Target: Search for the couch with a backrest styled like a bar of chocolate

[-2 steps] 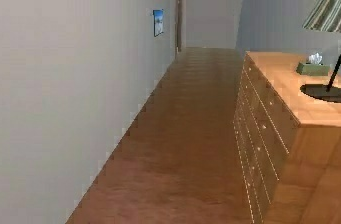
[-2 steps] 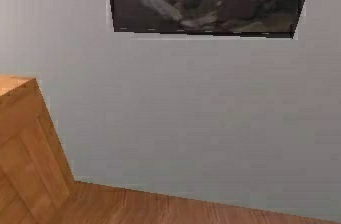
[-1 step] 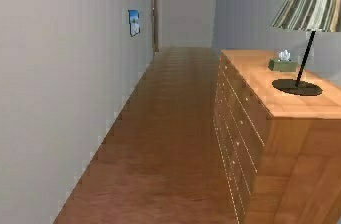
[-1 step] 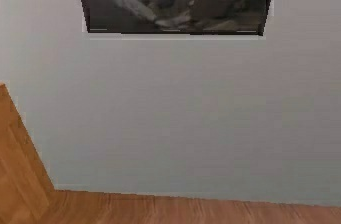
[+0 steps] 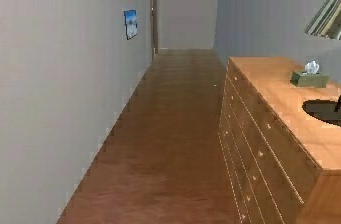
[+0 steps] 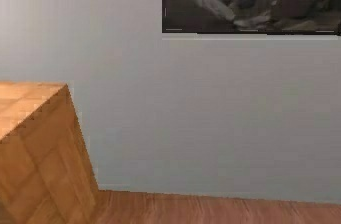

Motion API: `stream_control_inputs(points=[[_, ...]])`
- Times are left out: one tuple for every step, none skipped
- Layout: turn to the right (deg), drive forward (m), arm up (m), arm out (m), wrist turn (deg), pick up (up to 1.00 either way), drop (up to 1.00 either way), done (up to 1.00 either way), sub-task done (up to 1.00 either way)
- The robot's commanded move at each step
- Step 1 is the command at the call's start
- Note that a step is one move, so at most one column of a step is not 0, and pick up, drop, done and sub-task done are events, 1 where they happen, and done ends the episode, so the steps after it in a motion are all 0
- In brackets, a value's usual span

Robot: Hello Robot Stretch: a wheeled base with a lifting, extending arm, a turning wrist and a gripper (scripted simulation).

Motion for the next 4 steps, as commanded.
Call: stream_control_inputs(points=[[21.0,0.00,0.00,0.00,0.0,0.00,0.00,0.00,0.00],[0.0,0.45,0.00,0.00,0.0,0.00,0.00,0.00,0.00],[-24.0,0.00,0.00,0.00,0.0,0.00,0.00,0.00,0.00],[0.0,1.00,0.00,0.00,0.0,0.00,0.00,0.00,0.00]])
